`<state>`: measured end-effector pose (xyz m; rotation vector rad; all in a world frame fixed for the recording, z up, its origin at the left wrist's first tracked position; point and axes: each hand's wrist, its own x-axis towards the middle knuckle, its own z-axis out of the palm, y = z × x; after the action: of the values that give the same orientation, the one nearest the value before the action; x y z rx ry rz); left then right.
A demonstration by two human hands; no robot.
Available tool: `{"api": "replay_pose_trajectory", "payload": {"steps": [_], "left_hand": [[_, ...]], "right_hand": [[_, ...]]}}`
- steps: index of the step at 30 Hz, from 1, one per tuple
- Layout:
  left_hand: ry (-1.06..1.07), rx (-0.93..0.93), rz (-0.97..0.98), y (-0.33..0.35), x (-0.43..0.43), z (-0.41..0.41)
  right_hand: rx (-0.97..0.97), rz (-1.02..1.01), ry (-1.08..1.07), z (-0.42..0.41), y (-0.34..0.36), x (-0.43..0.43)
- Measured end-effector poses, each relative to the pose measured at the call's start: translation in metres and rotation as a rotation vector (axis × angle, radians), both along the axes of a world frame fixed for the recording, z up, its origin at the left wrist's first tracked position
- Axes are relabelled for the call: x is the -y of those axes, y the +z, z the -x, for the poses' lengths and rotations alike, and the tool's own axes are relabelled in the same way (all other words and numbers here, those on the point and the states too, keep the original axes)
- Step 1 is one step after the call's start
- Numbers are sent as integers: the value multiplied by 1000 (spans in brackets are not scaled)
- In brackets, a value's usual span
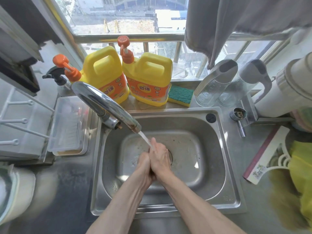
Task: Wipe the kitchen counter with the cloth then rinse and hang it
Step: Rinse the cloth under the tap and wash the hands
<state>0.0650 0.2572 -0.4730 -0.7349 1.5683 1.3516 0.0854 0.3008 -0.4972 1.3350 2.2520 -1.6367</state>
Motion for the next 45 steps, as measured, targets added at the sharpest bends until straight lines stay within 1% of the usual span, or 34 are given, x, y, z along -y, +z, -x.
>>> {"api": "replay_pose_trajectory", "payload": {"steps": [2,3,4,6,7,8,10,12,14,15,17,19,22,24,26,30,35,39,42,45], "left_hand": [[69,30,31,-12,-1,-2],[101,36,45,-18,1,-3],[58,-9,96,-26,4,-3],[-123,-130,209,-31,10,-4],[-194,-167,228,-32,14,-3],[-212,-197,215,-29,16,-2],[-166,-249,154,-24,23,5],[-83,-351,89,-25,32,11],[-79,-441,75,-25,44,16],[-89,-469,62,-24,49,18],[-94,-487,31,-19,57,23],[-59,-482,-11,-15,64,30],[35,-408,-74,-9,68,38],[75,-355,-90,-8,65,39],[99,-302,-115,-8,58,36],[78,-228,-156,-2,40,23],[79,-184,-246,8,29,19],[-9,-212,-237,11,31,20],[-50,-219,-278,13,44,21],[-117,-243,-333,12,64,24]], "right_hand": [[20,144,-114,5,-5,0],[30,248,-188,8,-5,1],[27,363,-287,9,-5,0],[61,578,-479,9,3,-2],[61,673,-551,7,3,-5],[49,750,-591,4,4,-8],[-15,881,-606,-2,2,-14],[-63,954,-499,-11,0,-17],[-137,1001,-399,-19,-3,-21],[-170,1009,-387,-23,-7,-23],[-197,961,-355,-28,-10,-26],[-180,842,-313,-31,-10,-28],[-176,579,-285,-35,-13,-33],[-157,471,-286,-38,-11,-37],[-146,487,-303,-41,-8,-42],[-200,670,-460,-48,1,-56],[-281,659,-434,-56,-3,-65],[-239,706,-491,-39,0,-51],[-192,755,-541,-23,2,-37],[-148,743,-477,-16,4,-25]]}}
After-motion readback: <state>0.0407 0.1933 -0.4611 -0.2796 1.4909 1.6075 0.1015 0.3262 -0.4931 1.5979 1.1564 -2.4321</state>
